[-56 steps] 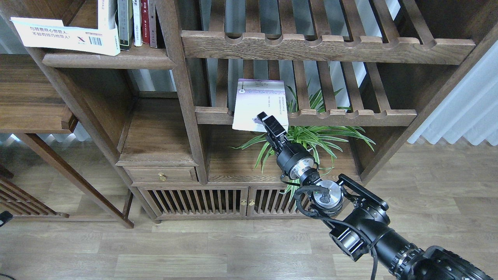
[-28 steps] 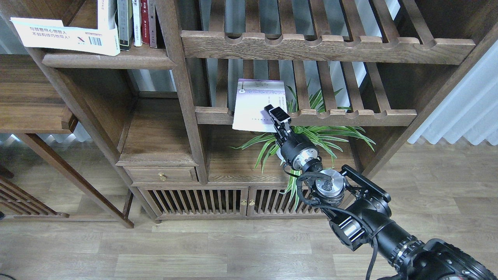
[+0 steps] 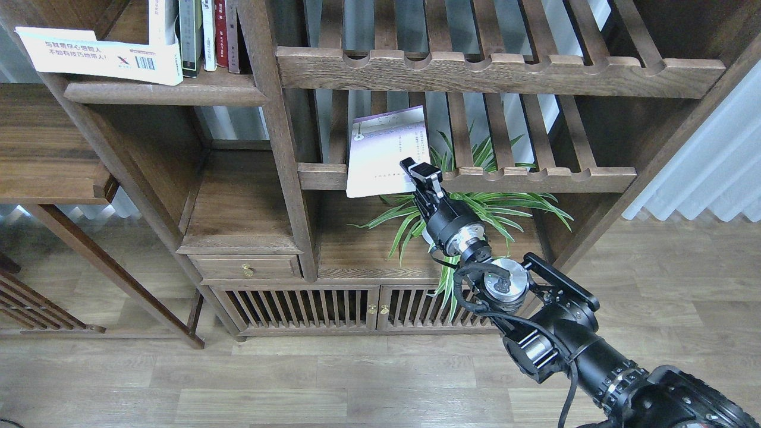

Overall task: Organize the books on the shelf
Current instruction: 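Grasp the small white book's lower edge with the right gripper, then pull the small white book off the shelf and lower it toward the robot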

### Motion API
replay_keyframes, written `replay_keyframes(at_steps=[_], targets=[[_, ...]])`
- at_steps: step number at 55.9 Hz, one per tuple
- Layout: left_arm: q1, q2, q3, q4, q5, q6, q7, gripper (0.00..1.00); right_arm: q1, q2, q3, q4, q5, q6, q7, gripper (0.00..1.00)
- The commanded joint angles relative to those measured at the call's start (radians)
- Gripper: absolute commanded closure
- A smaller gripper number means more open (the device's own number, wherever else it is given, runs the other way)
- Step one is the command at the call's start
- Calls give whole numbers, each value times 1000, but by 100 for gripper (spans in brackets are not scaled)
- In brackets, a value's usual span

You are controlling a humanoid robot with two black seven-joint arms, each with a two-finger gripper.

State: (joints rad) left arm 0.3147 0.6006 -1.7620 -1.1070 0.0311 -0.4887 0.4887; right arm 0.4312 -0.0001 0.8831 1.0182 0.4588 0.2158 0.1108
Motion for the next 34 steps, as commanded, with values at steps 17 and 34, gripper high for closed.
replay_keyframes(at_steps=[17,34], targets=[[-9,-117,50,24,-57,0,0,0,-391,-18,22,410,-2,125,-66,96],[-55,-165,222,56,-367,0,0,0,-535,-89,-9,410,-26,273,-180,96]])
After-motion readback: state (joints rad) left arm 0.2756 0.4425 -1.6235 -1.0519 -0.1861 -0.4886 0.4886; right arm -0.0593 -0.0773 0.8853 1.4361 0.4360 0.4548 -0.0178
